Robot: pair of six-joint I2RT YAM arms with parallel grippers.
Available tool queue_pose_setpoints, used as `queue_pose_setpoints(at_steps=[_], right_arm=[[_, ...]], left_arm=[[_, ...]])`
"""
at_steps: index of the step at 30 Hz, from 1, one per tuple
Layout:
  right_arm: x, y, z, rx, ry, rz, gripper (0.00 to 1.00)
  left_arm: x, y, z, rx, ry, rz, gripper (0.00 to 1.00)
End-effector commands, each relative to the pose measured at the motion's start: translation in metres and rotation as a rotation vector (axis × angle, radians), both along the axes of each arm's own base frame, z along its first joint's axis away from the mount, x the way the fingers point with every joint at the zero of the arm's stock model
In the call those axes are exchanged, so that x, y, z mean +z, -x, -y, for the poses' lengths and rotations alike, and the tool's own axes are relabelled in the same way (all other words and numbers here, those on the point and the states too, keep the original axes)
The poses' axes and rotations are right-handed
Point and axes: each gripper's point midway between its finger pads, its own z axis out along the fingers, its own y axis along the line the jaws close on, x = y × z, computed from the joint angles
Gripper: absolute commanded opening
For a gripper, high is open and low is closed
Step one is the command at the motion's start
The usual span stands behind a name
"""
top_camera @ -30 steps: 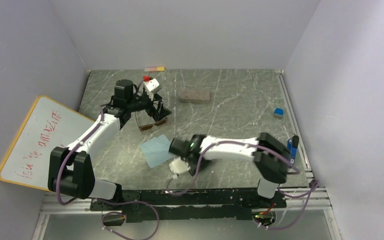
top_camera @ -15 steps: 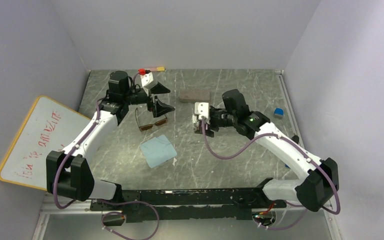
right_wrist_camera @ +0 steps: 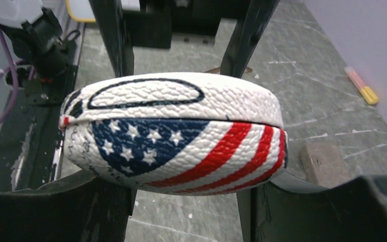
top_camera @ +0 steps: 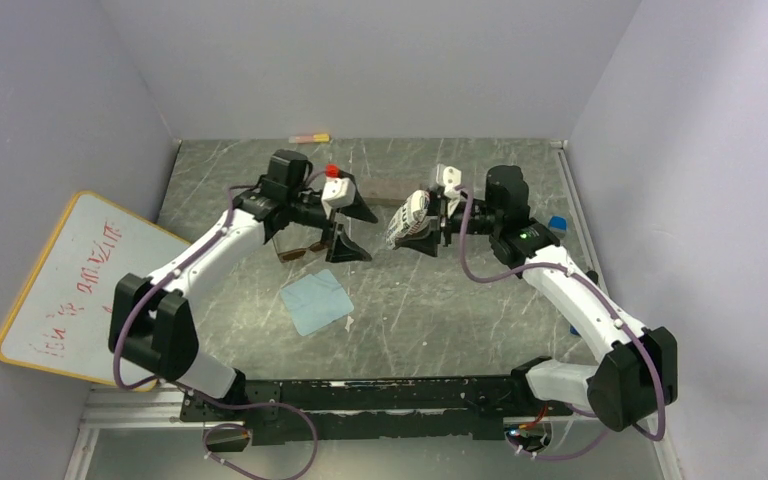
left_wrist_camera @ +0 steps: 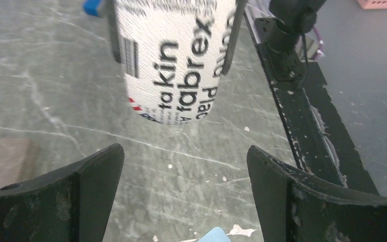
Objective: Organize the sunglasses
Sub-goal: Pick up the sunglasses case from the center of the board.
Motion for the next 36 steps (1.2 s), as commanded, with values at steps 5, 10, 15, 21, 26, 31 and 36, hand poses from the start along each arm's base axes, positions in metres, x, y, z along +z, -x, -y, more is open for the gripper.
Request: queue_pose_setpoints(at_steps=[5, 10, 15, 21, 26, 31, 36], right_arm=[[0.037, 0.022, 0.001, 0.136, -0.143, -0.001, 0.48], [0.028, 0.02, 0.001, 0.128, -0.13, 0.006, 0.48], [0.021, 0.023, -0.001, 0.15, -0.133, -0.013, 0.47], [0.008, 0.021, -0.006, 0.147, -0.109, -0.018, 0.48], [0.003, 0.019, -0.008, 0.139, -0.099, -0.019, 0.47], [-0.002, 0.018, -0.01, 0.142, -0.084, -0.018, 0.47], [-0.002, 0.019, -0.011, 0.146, -0.069, -0.008, 0.52]], left_arm=[[-0.014, 0.014, 0.022, -0.066, -0.047, -0.003, 0.96], [-0.003, 0.008, 0.033, -0.004, -0.029, -0.002, 0.96], [-0.01, 0.007, 0.045, 0.023, -0.061, -0.023, 0.96], [-0.011, 0.012, 0.052, -0.008, -0.066, -0.046, 0.96], [-0.012, 0.014, 0.056, -0.017, -0.073, -0.06, 0.96], [-0.017, 0.01, 0.06, 0.006, -0.086, -0.078, 0.89], [-0.025, 0.001, 0.061, 0.048, -0.116, -0.09, 0.53]])
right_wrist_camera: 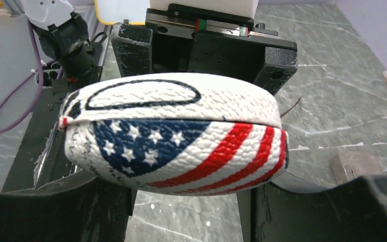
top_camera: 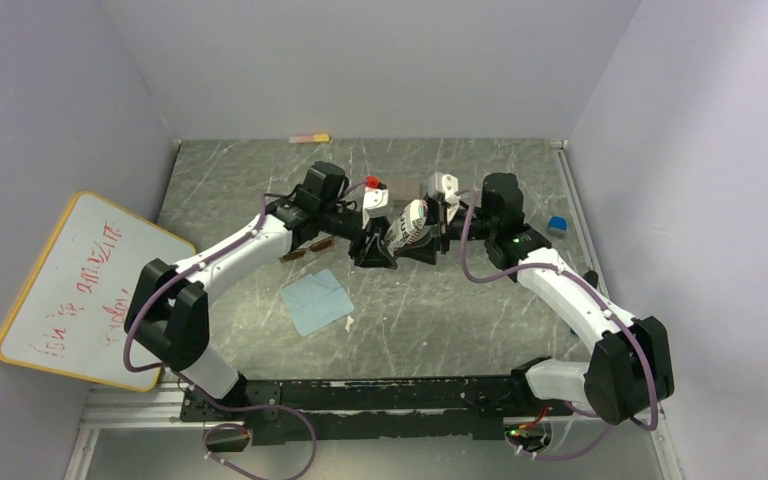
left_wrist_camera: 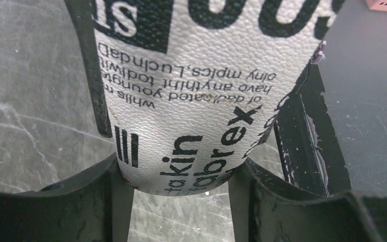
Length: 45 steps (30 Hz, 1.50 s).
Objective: Organize the sunglasses
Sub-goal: Pick up the sunglasses case from the center of the board, then open the sunglasses case.
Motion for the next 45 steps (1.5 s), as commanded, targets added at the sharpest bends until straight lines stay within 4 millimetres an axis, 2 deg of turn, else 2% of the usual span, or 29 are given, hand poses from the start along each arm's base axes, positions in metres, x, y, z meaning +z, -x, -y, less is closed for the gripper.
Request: queue_pose_setpoints(at_steps=[1, 5, 6, 9, 16, 19, 25, 34, 37, 42, 45], right_arm=[[0.009, 0.006, -0.003, 0.045, 0.003, 0.064, 0.55], [0.002, 0.01, 0.002, 0.062, 0.061, 0.05, 0.78], [0.0, 0.01, 0.003, 0.066, 0.079, 0.053, 0.81], [-0.004, 0.011, 0.005, 0.084, 0.115, 0.05, 0.85], [-0.018, 0.01, 0.007, 0.123, 0.179, 0.01, 0.85], [-0.021, 0.009, 0.008, 0.129, 0.185, 0.005, 0.81], [-0.016, 0.014, 0.008, 0.149, 0.163, 0.016, 0.66], [-0.008, 0.018, 0.01, 0.171, 0.133, -0.022, 0.64], [-0.006, 0.018, 0.011, 0.178, 0.127, -0.03, 0.55], [-0.007, 0.018, 0.013, 0.191, 0.126, -0.046, 0.33], [-0.009, 0.016, 0.013, 0.188, 0.135, -0.047, 0.26]], left_arm=[[0.011, -0.017, 0.006, 0.048, 0.001, 0.048, 0.51], [0.008, -0.018, 0.002, 0.071, -0.017, 0.067, 0.51], [0.006, -0.018, 0.001, 0.077, -0.023, 0.07, 0.51], [-0.001, -0.018, -0.002, 0.081, -0.043, 0.075, 0.51], [-0.012, -0.014, -0.003, 0.047, -0.071, 0.058, 0.52], [-0.01, -0.013, -0.004, 0.043, -0.068, 0.065, 0.52], [-0.011, -0.011, -0.005, 0.041, -0.067, 0.062, 0.52], [-0.012, -0.012, -0.005, 0.044, -0.065, 0.063, 0.52], [-0.013, -0.012, -0.005, 0.045, -0.066, 0.061, 0.52], [-0.012, -0.013, -0.004, 0.047, -0.064, 0.062, 0.54], [-0.01, -0.013, -0.004, 0.051, -0.064, 0.062, 0.65]])
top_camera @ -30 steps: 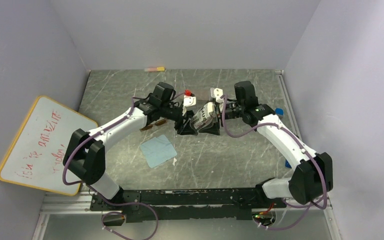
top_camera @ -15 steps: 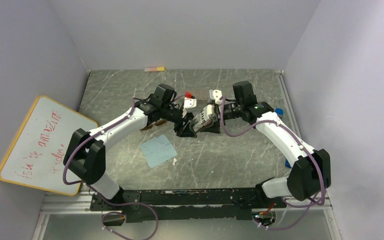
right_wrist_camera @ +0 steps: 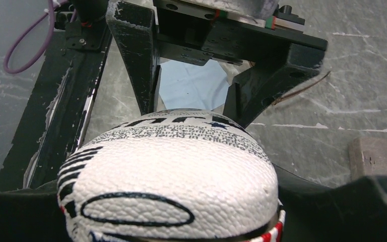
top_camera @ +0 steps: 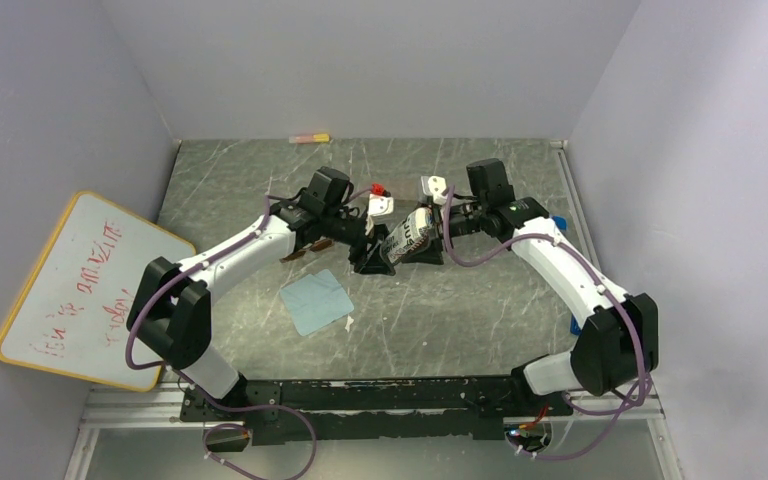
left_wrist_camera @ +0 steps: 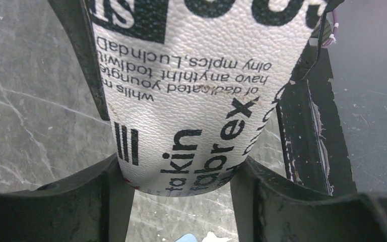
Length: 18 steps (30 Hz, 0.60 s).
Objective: Organize the sunglasses
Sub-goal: Open the sunglasses case.
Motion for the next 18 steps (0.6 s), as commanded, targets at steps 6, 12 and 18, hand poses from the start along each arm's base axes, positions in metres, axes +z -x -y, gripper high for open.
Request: queue_pose_setpoints(at_steps=[6, 12, 18], right_arm=[[0.005, 0.017, 0.004, 0.075, -0.023, 0.036, 0.19], [-0.001, 0.018, 0.008, 0.065, -0.019, 0.129, 0.14], [-0.004, 0.004, 0.006, -0.011, -0.005, 0.072, 0.11]], left_arm=[[0.022, -0.003, 0.002, -0.019, 0.061, 0.023, 0.7], [0.024, 0.009, 0.005, -0.091, 0.092, -0.076, 0.69], [0.032, -0.022, 0.0, 0.116, 0.081, 0.039, 0.81]])
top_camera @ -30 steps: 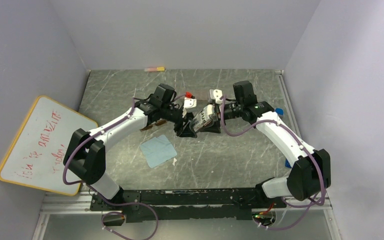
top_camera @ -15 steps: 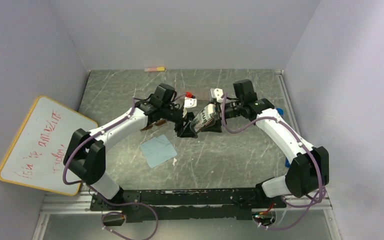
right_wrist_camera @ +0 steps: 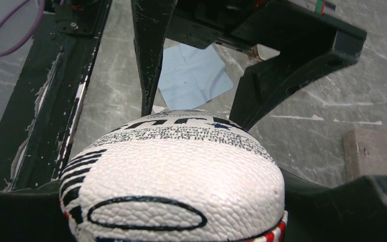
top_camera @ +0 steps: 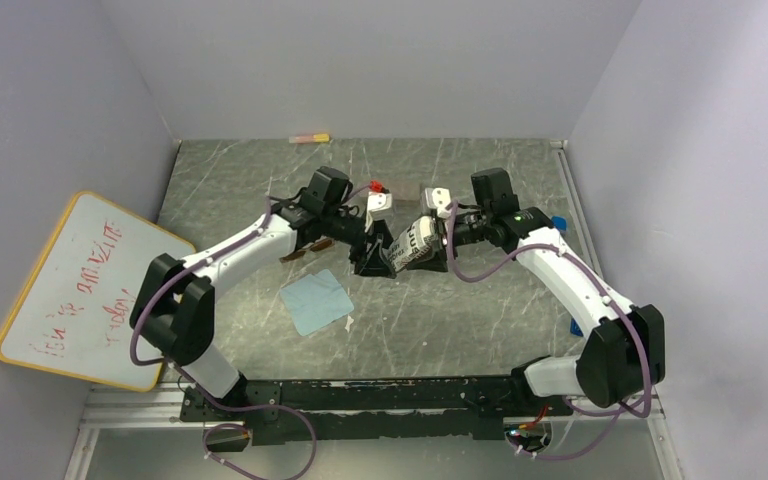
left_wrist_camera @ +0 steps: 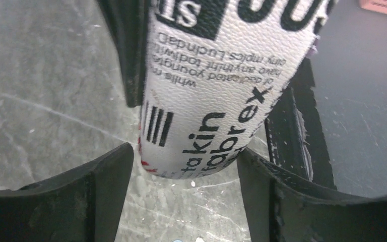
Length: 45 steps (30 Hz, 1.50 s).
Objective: Organize the sunglasses
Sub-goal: Open the sunglasses case.
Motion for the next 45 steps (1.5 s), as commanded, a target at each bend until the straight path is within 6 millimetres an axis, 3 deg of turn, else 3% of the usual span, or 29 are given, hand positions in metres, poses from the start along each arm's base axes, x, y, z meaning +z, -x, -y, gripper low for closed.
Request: queue_pose_setpoints(at_steps=[1, 4, 8, 20, 24, 27, 34, 39, 41, 43, 45], right_arm=[[0.006, -0.007, -0.002, -0.023, -0.015, -0.007, 0.11], [0.003, -0.009, -0.005, -0.018, -0.009, -0.054, 0.11], [0.001, -0.016, -0.007, -0.05, -0.005, -0.113, 0.11], [0.007, -0.019, -0.009, -0.08, -0.028, -0.134, 0.11], [0.006, -0.021, -0.009, -0.091, -0.027, -0.125, 0.11], [0.005, -0.019, -0.009, -0.079, -0.022, -0.137, 0.1], [0.011, -0.014, -0.01, -0.057, -0.044, -0.131, 0.1], [0.012, -0.011, -0.01, -0.044, -0.046, -0.128, 0.1], [0.011, -0.01, -0.01, -0.036, -0.043, -0.13, 0.1], [0.009, -0.009, -0.009, -0.023, -0.038, -0.111, 0.09], [0.006, -0.008, -0.007, -0.007, -0.027, -0.081, 0.08]], left_arm=[[0.037, -0.038, -0.004, 0.213, 0.047, 0.169, 0.86], [0.052, -0.052, -0.013, 0.314, 0.046, 0.249, 0.96], [0.06, -0.052, -0.014, 0.309, 0.044, 0.275, 0.96], [0.038, -0.027, 0.003, 0.155, -0.011, 0.23, 0.96], [0.041, -0.02, 0.005, 0.117, 0.003, 0.216, 0.96], [0.045, -0.018, 0.006, 0.115, 0.019, 0.221, 0.96], [0.027, -0.023, 0.013, 0.122, -0.027, 0.201, 0.96], [0.027, -0.021, 0.016, 0.117, -0.024, 0.205, 0.96], [0.028, -0.02, 0.016, 0.113, -0.022, 0.203, 0.87], [0.029, -0.018, 0.016, 0.104, -0.016, 0.202, 0.66], [0.032, -0.013, 0.016, 0.083, -0.004, 0.197, 0.54]])
